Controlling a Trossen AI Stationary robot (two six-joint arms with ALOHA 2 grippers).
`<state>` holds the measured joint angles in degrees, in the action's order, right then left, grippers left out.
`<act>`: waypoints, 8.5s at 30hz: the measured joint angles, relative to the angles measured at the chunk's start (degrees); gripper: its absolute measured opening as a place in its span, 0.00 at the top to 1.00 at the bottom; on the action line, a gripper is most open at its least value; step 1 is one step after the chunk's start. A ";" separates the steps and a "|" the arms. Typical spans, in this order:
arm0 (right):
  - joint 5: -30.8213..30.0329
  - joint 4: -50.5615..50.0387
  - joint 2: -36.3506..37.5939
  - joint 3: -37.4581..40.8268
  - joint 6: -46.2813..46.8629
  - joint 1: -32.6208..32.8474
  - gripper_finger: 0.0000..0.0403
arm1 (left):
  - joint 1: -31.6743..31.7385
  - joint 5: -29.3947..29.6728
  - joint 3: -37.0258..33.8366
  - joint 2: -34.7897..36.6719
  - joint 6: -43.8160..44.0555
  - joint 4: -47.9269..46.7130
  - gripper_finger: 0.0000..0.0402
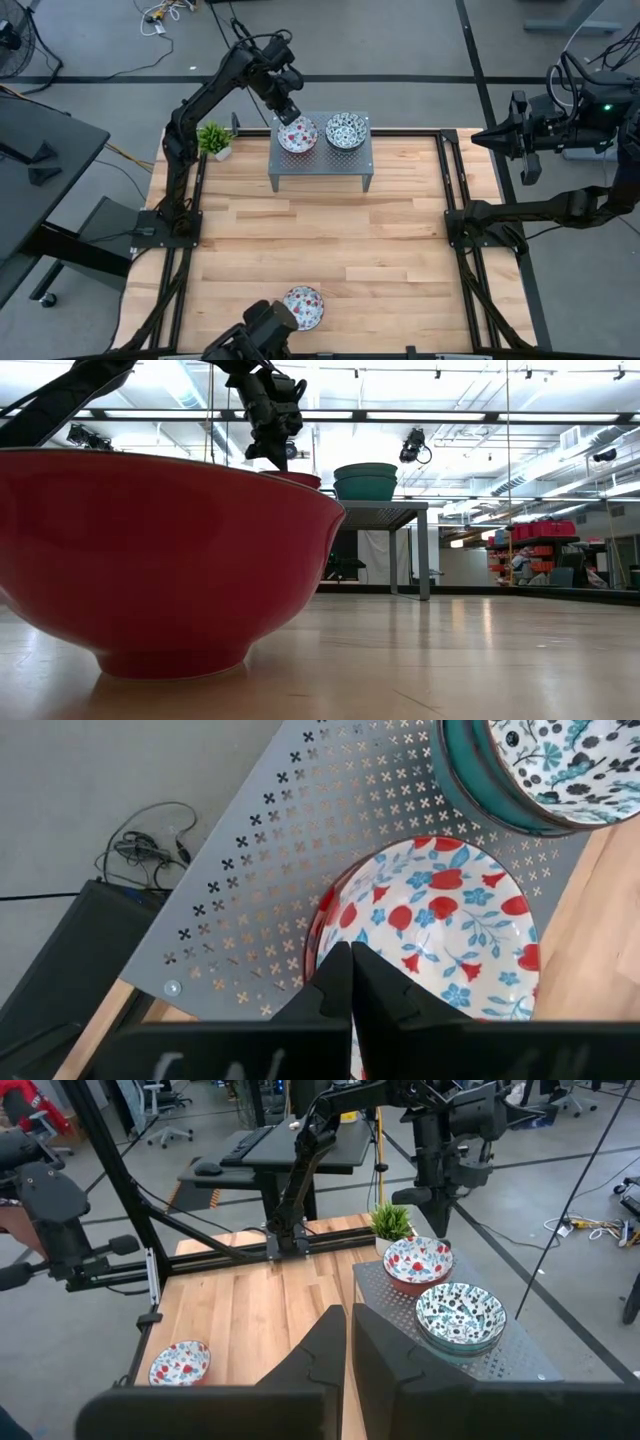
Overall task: Pick & Place Mini bowls
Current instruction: Stack the top red and white patterned bowl on top of the other red and white patterned bowl on the shelf, then stack the red and white patterned bowl on top of the other red and white patterned bowls on the shelf
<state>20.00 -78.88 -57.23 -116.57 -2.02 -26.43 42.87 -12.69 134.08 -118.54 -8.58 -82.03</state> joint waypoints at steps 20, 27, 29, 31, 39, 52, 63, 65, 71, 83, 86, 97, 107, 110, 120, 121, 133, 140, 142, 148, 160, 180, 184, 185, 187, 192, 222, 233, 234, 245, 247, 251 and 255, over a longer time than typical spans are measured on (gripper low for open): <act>0.00 0.00 0.00 0.01 0.01 0.02 0.94 | -0.37 1.33 -5.09 -0.11 0.16 1.36 1.00; -0.01 0.01 0.00 0.02 0.00 0.02 0.94 | -0.37 1.33 -5.09 0.80 0.24 1.10 1.00; 0.00 0.00 0.00 0.00 0.01 0.00 0.94 | -0.37 1.33 -5.09 1.57 0.30 1.08 1.00; 0.01 0.01 -0.01 0.01 0.00 0.01 0.94 | -0.37 1.32 -5.07 2.45 0.43 1.05 1.00; -0.01 0.00 -0.01 0.00 0.00 -0.01 0.94 | -1.63 1.02 -5.03 5.01 1.92 0.75 1.00; -0.01 0.01 0.00 0.02 0.00 0.02 0.94 | -10.43 1.06 -5.01 10.09 1.97 -3.57 1.00; -0.01 0.01 0.00 -0.01 0.00 0.02 0.94 | -20.73 0.94 -4.99 14.47 4.72 -3.49 1.00; 0.01 0.01 0.00 0.00 0.00 0.01 0.94 | -23.00 1.01 -4.99 14.87 4.98 -3.42 1.00; 0.00 0.00 0.00 0.01 0.00 0.01 0.94 | -29.69 1.29 -5.01 15.56 5.05 -3.56 1.00; -0.01 -0.01 0.00 0.01 0.00 0.02 0.94 | -42.71 0.86 -5.01 15.65 2.94 -5.39 1.00; -0.01 0.01 0.00 0.01 0.00 0.00 0.94 | -45.37 0.86 -5.01 15.65 2.29 -5.40 1.00; 0.00 0.00 0.00 0.00 0.00 0.01 0.94 | -53.79 0.45 -5.01 15.63 3.35 -6.42 1.00; 0.00 -0.01 -0.02 0.02 0.00 0.02 0.94 | -58.84 0.45 -5.01 15.58 18.94 -6.18 1.00; 0.00 -0.01 0.00 0.00 0.00 0.00 0.94 | -60.26 0.96 -5.01 15.47 26.58 -6.17 1.00; 0.00 0.00 -0.01 0.00 0.00 0.01 0.94 | -64.20 6.66 -5.14 15.27 43.50 -4.71 1.00; 0.01 0.01 0.00 0.00 0.00 0.01 0.94 | -64.41 7.14 -5.14 15.08 44.30 -4.71 1.00; 0.00 0.00 -0.01 -0.01 0.00 0.02 0.94 | -68.82 13.76 -5.21 13.02 48.92 -4.02 1.00; 0.00 0.00 -0.01 0.01 0.00 0.02 0.94 | -71.20 15.31 -5.23 10.87 48.44 -4.40 1.00; -0.01 0.01 -0.01 -0.01 0.00 -0.01 0.94 | -71.36 15.57 -5.18 9.96 47.90 -3.89 1.00; 0.01 0.01 -0.02 0.01 0.00 0.02 0.94 | -71.41 16.23 -5.20 6.72 48.75 -4.17 1.00; 0.00 0.14 -0.02 0.00 0.01 0.02 0.94 | -70.74 17.49 -5.19 1.70 51.27 -7.97 1.00; -0.01 0.45 -0.01 0.00 0.00 -0.01 0.94 | -70.42 19.53 -5.18 -1.01 48.14 -7.95 1.00; 0.00 0.45 0.00 -0.01 0.00 -0.01 0.94 | -70.44 19.52 -5.18 -1.01 47.87 -7.91 1.00; 0.01 0.45 -0.01 -0.01 0.01 0.02 0.94 | -70.44 19.53 -5.18 -1.01 47.71 -7.92 1.00; 0.01 0.45 -0.02 -0.01 0.02 0.02 0.94 | -70.49 19.86 -5.18 -0.98 47.67 -7.88 1.00; -0.01 0.45 -0.02 -0.01 0.00 -0.01 0.94 | -70.48 19.98 -5.18 -0.98 46.58 -6.92 1.00; -0.01 0.45 -0.01 0.00 0.00 0.00 0.94 | -69.59 9.25 -35.78 8.54 50.60 15.31 1.00; 0.01 0.45 0.00 0.00 0.00 0.01 0.94 | -69.55 6.79 -42.16 8.92 56.88 23.27 1.00; -0.01 0.45 0.00 -0.01 0.00 0.00 0.94 | -69.55 7.05 -42.40 8.92 57.45 23.97 1.00; -0.01 0.45 -0.02 0.02 0.00 0.02 0.94 | -69.55 9.78 -42.75 8.92 60.22 26.00 0.98; 0.00 0.45 0.00 0.00 0.00 0.00 0.94 | -69.55 10.36 -42.75 8.92 60.47 26.15 0.98; 0.00 0.45 -0.01 -0.01 0.01 0.00 0.94 | -69.53 11.56 -42.75 8.92 60.89 26.43 0.94; -0.01 0.45 -0.02 -0.01 0.00 0.02 0.94 | -69.36 11.58 -42.73 8.92 63.11 26.41 0.87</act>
<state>19.99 -78.43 -57.25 -116.57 -2.02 -26.41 -26.49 -1.10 91.35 -109.62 54.53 -55.61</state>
